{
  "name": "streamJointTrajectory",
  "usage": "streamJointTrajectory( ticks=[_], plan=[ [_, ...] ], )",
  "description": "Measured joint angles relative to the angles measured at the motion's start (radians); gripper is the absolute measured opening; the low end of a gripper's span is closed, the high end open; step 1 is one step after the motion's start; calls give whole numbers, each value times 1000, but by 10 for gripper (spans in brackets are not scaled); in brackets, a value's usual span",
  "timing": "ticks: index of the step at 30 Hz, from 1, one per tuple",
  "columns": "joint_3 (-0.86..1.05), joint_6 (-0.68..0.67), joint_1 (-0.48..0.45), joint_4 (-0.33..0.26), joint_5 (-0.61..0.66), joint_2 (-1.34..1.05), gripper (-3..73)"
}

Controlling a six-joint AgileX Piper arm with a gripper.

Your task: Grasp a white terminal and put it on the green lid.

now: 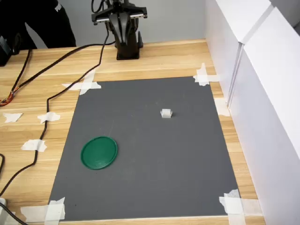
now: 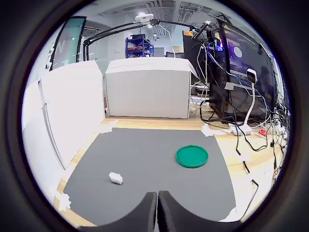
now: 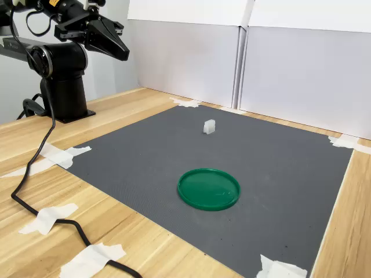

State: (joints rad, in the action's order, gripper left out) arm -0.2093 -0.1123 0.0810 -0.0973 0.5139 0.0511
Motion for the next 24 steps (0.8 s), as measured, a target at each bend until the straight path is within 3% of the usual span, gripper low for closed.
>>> streamJointTrajectory(
  ticks=[24],
  plan=[
    [0,0,0,0,18,0,-16]
  ],
)
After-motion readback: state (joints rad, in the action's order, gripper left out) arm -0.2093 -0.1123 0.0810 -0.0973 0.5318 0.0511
